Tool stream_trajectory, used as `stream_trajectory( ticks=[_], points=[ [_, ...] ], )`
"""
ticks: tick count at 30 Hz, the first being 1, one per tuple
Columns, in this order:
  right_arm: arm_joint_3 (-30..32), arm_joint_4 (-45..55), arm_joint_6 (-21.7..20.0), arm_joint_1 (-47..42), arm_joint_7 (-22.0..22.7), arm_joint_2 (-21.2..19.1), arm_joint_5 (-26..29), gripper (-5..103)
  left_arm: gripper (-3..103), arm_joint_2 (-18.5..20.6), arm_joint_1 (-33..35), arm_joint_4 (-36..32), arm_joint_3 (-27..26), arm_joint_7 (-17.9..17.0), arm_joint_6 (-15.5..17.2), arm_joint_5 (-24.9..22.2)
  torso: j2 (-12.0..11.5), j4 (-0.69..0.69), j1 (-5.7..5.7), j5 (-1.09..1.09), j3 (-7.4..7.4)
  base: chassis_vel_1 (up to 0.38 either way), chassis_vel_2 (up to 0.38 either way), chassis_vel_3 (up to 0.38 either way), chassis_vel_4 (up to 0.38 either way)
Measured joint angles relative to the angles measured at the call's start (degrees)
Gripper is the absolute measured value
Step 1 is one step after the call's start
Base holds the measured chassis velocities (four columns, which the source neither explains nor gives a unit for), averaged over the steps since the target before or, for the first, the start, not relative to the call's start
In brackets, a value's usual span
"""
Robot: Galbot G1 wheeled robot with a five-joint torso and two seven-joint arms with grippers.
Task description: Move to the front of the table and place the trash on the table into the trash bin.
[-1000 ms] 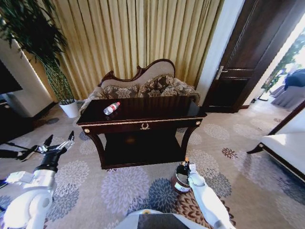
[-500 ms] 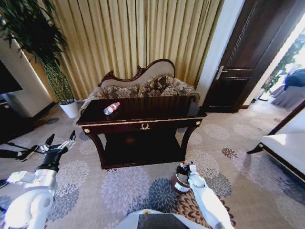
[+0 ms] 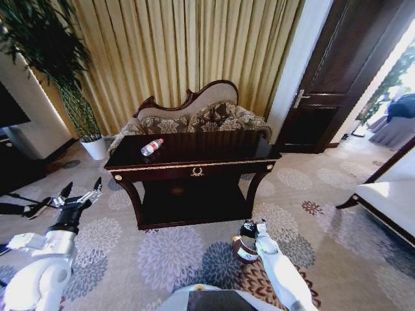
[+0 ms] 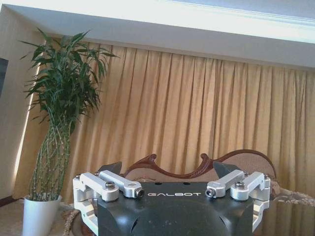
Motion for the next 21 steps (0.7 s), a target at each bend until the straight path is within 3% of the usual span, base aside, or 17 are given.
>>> stream_trajectory(
  ticks=[21],
  points=[
    [0.57, 8.39, -1.53, -2.44, 0.0, -0.8, 2.38, 100, 100, 0.83, -0.64, 0.11, 0.51, 0.02, 0.18, -0.73, 0.0, 0.01, 0.0, 0.01, 0.0, 0.0, 0.0, 0.0, 0.0]
  ],
)
